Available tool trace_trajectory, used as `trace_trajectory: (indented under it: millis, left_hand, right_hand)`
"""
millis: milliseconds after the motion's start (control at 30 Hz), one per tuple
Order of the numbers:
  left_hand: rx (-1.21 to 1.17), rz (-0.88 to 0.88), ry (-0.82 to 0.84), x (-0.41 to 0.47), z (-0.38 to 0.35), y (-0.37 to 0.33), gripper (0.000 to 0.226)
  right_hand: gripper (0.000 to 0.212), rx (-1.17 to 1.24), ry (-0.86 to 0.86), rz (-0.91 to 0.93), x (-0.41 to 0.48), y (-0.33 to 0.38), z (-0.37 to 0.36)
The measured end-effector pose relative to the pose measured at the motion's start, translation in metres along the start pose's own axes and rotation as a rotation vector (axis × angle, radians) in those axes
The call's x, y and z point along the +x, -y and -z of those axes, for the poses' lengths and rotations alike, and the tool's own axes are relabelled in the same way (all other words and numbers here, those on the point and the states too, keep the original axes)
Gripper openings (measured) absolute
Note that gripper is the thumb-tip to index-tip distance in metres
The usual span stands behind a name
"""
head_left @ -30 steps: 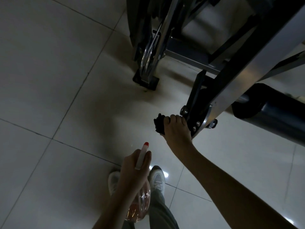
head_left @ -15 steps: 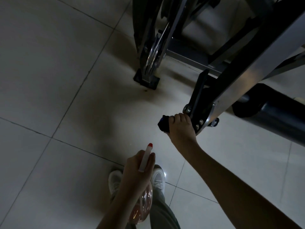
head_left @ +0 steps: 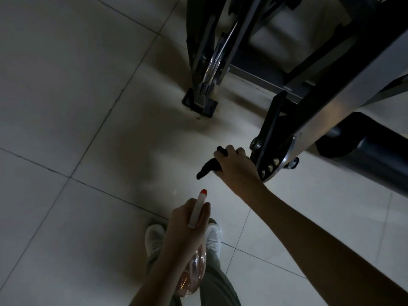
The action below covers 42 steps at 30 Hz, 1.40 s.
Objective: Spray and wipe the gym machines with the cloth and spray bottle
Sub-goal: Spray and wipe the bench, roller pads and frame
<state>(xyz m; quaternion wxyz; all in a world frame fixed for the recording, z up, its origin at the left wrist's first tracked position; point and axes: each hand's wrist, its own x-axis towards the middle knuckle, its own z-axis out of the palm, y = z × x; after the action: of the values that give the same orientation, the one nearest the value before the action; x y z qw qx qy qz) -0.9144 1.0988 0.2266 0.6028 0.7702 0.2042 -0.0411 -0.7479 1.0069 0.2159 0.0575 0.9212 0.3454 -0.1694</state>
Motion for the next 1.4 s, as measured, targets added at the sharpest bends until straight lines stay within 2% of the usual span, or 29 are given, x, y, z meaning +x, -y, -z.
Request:
trace_trajectory:
  millis: [67, 133, 200, 267, 333, 367, 400, 467, 500, 533, 600, 667, 767, 833, 900, 967, 1033, 1100, 1167, 1233, 1300, 1400]
  left_hand:
    - [-0.011, 0.016, -0.041, 0.001, -0.001, 0.003, 0.032]
    - [-0.078, 0.071, -0.044, 0.000, 0.002, 0.000, 0.026]
    - [-0.163, 0.192, -0.024, -0.004, 0.002, -0.004, 0.018]
    - [-0.137, 0.170, -0.007, -0.007, 0.002, -0.001, 0.020]
    - [-0.004, 0.063, -0.058, -0.002, 0.003, 0.000, 0.031]
    - [-0.015, 0.067, -0.062, -0.001, 0.004, 0.000, 0.037]
    - [0.022, -0.002, -0.084, 0.000, 0.003, 0.001, 0.041]
    - [0.027, 0.003, -0.082, 0.001, 0.004, -0.007, 0.023]
    - [0.001, 0.017, -0.076, 0.001, 0.004, -0.008, 0.019]
    - [-0.022, 0.000, -0.093, 0.001, 0.002, -0.008, 0.023]
    - [0.017, -0.021, -0.094, 0.002, 0.001, -0.007, 0.029]
    - [0.037, -0.035, -0.106, 0.004, -0.001, -0.005, 0.027]
    - [0.013, 0.002, -0.098, 0.003, -0.001, -0.007, 0.023]
    - [-0.054, 0.059, -0.082, 0.001, -0.001, -0.009, 0.022]
    - [-0.008, -0.020, -0.104, 0.000, -0.002, -0.008, 0.029]
    - [-0.010, -0.017, -0.096, -0.001, -0.002, -0.008, 0.030]
    - [-0.017, -0.013, -0.111, -0.002, -0.002, -0.008, 0.026]
    - [-0.012, -0.020, -0.127, -0.002, 0.000, -0.008, 0.025]
    - [-0.041, -0.029, -0.127, -0.004, 0.002, -0.007, 0.025]
    - [-0.080, -0.025, -0.129, -0.004, 0.002, -0.007, 0.027]
    - [-0.046, -0.065, -0.139, -0.003, 0.002, -0.004, 0.032]
    - [0.012, -0.087, -0.135, 0.000, 0.003, -0.003, 0.037]
  right_hand:
    - [0.037, -0.108, 0.027, 0.000, 0.013, 0.008, 0.003]
    - [0.034, -0.157, 0.094, -0.044, 0.023, 0.016, 0.003]
    - [0.029, -0.155, 0.120, -0.106, 0.028, 0.021, 0.002]
    - [0.024, -0.105, 0.144, -0.146, 0.029, 0.024, 0.004]
    - [0.022, 0.043, 0.180, -0.173, 0.033, 0.020, 0.009]
    - [0.021, 0.174, 0.209, -0.222, 0.034, 0.015, 0.014]
    - [0.020, 0.336, 0.215, -0.295, 0.035, 0.008, 0.019]
    - [0.024, 0.584, 0.152, -0.389, 0.032, -0.005, 0.020]
    - [0.027, 0.572, 0.140, -0.377, 0.024, -0.007, 0.021]
    - [0.033, 0.444, 0.134, -0.314, 0.011, -0.008, 0.017]
    - [0.060, 0.059, 0.051, -0.153, -0.019, -0.008, 0.001]
    - [0.080, -0.154, -0.022, -0.080, -0.038, -0.006, -0.010]
    - [0.069, -0.221, -0.069, -0.110, -0.030, -0.009, -0.019]
    - [0.059, -0.237, -0.014, -0.116, -0.018, -0.010, -0.012]
    - [0.052, -0.229, 0.103, -0.032, -0.012, -0.015, -0.004]
    - [0.042, -0.102, 0.165, 0.058, -0.007, -0.026, 0.006]
    - [0.036, 0.158, 0.172, -0.029, -0.003, -0.031, 0.019]
    - [0.038, 0.430, 0.156, -0.146, -0.004, -0.025, 0.024]
    - [0.051, 0.549, 0.115, -0.118, -0.009, -0.011, 0.020]
    - [0.060, 0.303, 0.096, -0.007, -0.008, 0.000, 0.013]
    - [0.051, 0.015, 0.132, 0.026, 0.004, 0.004, 0.009]
    - [0.028, -0.017, 0.137, -0.042, 0.022, 0.011, 0.010]
